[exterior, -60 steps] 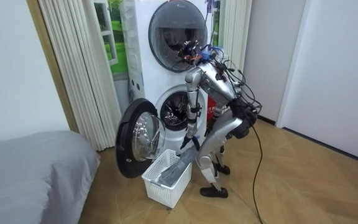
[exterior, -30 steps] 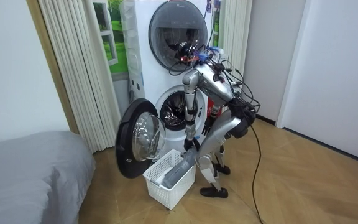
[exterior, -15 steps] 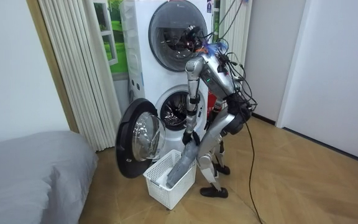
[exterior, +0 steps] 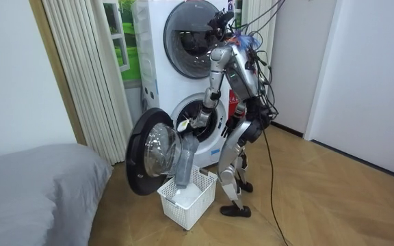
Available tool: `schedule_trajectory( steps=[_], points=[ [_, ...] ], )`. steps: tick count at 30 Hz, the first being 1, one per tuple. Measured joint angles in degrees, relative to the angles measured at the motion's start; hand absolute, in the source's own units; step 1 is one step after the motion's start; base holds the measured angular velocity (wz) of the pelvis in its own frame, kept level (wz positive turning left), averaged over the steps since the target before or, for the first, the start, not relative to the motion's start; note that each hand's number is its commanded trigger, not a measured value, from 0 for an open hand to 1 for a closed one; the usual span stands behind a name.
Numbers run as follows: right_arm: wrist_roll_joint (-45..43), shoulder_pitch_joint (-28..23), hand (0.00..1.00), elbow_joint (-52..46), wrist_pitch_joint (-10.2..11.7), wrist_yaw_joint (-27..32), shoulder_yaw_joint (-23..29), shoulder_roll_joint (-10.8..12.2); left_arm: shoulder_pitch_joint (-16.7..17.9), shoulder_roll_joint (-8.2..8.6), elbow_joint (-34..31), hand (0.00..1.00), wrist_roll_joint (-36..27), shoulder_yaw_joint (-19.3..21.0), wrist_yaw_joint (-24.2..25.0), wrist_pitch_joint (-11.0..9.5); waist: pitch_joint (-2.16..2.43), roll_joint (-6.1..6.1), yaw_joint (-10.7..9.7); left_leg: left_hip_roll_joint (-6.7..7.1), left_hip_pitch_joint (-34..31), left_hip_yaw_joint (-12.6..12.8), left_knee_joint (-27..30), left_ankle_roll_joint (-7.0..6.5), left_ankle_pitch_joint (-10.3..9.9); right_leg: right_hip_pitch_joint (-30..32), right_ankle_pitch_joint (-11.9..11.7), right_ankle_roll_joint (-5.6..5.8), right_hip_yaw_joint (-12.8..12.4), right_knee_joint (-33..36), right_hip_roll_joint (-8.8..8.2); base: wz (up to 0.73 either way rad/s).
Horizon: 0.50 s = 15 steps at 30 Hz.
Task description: Put towel into washing machine
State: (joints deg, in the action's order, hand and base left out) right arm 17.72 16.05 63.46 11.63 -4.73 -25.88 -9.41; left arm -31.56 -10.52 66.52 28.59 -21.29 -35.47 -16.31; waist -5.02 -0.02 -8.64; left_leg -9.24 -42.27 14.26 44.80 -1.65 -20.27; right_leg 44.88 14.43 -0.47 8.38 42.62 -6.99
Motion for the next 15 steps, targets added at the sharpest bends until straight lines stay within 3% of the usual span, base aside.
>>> schedule_trajectory(
  steps=[3, 6, 8, 9, 11, 15],
  points=[
    [-3.22, 0.22, 0.0, -1.29, 0.06, 0.17, 0.11, -0.16, 0.37, 0.05, -2.98, 1.0, -9.27, 0.2, -0.09, -1.65, 0.03, 0.32, 0.99, -0.07, 0.08, -0.19, -0.04, 0.3, 0.23, -0.09, -0.22, -0.36, 0.24, 0.19, -0.08, -0.01],
    [-5.77, 0.82, 0.0, -1.89, 0.26, 0.18, 0.25, -0.13, 3.58, 0.06, -9.76, 1.0, -19.11, 0.06, 2.13, -2.59, 0.12, 0.5, 1.41, -0.01, 0.15, -0.33, -0.62, 0.33, 0.74, -0.25, -0.31, -0.52, 1.24, 0.16, -0.83, 0.09],
    [-6.19, 0.89, 0.0, -1.9, 0.25, -0.22, 0.27, -0.4, 4.3, 0.33, -11.14, 1.0, -26.13, -0.99, 5.8, -2.93, 0.15, 0.48, 2.16, 0.19, 0.96, -0.33, -1.13, 0.31, 0.88, -0.86, -0.33, -0.57, 1.66, 0.05, -1.08, 0.09],
    [-6.72, 0.86, 0.0, -2.11, 0.25, -0.39, 0.51, -0.52, 5.07, 0.37, -12.74, 1.0, -31.49, -1.6, 8.79, -2.92, 0.45, 0.64, 2.54, 0.48, 1.12, -0.36, -1.43, 0.24, 1.08, -1.03, -0.3, -0.63, 1.94, -0.03, -1.45, 0.13],
    [-6.79, 1.15, 0.0, -2.34, 0.18, -0.42, 1.42, -0.46, 5.96, 0.45, -15.29, 1.0, -39.55, -2.27, 13.41, -2.93, 0.6, 0.81, 2.87, 1.17, 1.1, -0.34, -2.1, -0.06, 1.62, -1.08, -0.17, -0.78, 2.97, -0.3, -2.77, 0.18],
    [-7.88, 1.45, 0.0, -2.28, 0.16, -1.79, 1.83, -0.34, 8.96, 0.43, -16.03, 1.0, -57.64, -4.55, 26.19, -2.81, 1.17, 0.65, 4.11, 1.92, 3.08, -0.32, -3.84, -0.19, 2.46, -2.96, -0.52, -0.55, 3.0, -1.56, -2.81, 0.05]
  ],
)
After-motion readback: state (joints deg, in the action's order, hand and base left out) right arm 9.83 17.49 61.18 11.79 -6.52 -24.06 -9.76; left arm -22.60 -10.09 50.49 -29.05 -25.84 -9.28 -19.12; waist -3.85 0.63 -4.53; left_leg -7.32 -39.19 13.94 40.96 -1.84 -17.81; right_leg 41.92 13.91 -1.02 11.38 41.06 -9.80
